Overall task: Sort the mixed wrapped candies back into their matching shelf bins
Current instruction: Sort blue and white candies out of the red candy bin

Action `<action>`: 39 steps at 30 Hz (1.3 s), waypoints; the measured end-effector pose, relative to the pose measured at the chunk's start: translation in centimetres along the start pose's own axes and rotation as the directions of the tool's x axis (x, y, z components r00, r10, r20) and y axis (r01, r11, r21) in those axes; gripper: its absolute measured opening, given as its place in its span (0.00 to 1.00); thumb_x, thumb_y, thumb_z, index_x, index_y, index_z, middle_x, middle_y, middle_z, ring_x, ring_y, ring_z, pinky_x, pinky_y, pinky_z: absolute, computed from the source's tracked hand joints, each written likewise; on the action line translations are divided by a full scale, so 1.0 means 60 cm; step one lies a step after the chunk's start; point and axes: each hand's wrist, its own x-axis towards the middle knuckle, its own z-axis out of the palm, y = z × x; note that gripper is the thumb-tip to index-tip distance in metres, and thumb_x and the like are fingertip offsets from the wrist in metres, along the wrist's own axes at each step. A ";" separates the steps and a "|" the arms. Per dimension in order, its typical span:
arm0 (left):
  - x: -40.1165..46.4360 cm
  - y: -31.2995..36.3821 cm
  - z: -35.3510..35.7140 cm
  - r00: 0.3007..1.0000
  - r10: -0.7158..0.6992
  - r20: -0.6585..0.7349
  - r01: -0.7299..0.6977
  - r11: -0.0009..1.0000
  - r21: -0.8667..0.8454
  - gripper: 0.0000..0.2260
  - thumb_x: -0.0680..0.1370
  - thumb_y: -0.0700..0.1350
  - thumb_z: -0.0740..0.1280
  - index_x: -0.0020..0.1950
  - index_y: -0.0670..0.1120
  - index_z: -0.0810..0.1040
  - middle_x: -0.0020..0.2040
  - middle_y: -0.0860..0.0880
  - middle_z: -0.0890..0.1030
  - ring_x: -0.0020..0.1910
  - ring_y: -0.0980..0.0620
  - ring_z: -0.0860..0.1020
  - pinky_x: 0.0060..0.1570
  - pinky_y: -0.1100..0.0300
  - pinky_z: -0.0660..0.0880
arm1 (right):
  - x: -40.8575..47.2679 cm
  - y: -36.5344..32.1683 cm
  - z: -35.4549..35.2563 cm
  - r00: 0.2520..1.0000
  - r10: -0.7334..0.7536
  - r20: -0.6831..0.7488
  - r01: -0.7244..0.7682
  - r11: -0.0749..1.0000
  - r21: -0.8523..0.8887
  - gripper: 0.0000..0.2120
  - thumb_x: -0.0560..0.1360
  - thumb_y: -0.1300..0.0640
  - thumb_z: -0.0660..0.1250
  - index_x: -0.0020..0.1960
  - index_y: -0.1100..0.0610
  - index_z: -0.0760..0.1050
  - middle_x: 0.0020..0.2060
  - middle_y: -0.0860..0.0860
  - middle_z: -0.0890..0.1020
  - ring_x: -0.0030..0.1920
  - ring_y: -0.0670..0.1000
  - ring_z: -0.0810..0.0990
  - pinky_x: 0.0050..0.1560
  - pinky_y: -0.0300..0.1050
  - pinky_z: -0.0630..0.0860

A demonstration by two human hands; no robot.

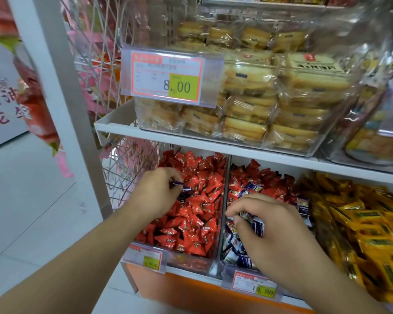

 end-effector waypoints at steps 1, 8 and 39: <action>-0.004 -0.001 -0.007 1.000 0.008 -0.019 -0.009 1.000 -0.025 0.04 0.79 0.47 0.71 0.46 0.56 0.81 0.40 0.56 0.81 0.38 0.57 0.80 0.32 0.64 0.73 | 0.000 0.001 0.000 1.000 0.005 -0.002 -0.005 1.000 -0.001 0.09 0.81 0.56 0.67 0.50 0.42 0.80 0.50 0.31 0.79 0.59 0.31 0.74 0.57 0.20 0.64; -0.060 0.035 -0.052 0.997 0.077 0.001 -0.073 0.948 -0.310 0.05 0.81 0.46 0.71 0.45 0.54 0.81 0.35 0.62 0.81 0.34 0.64 0.77 0.38 0.62 0.70 | 0.007 -0.003 0.000 0.998 0.066 -0.021 -0.066 0.997 0.034 0.09 0.82 0.54 0.66 0.57 0.40 0.78 0.53 0.29 0.76 0.59 0.28 0.69 0.53 0.18 0.63; -0.125 0.106 -0.042 1.000 -0.008 0.029 0.022 0.856 -0.516 0.03 0.79 0.47 0.73 0.51 0.54 0.85 0.46 0.58 0.87 0.49 0.61 0.84 0.54 0.61 0.80 | -0.005 0.047 -0.047 0.976 0.132 -0.170 -0.179 0.937 -0.299 0.22 0.81 0.43 0.65 0.74 0.43 0.68 0.68 0.43 0.75 0.68 0.48 0.74 0.66 0.50 0.77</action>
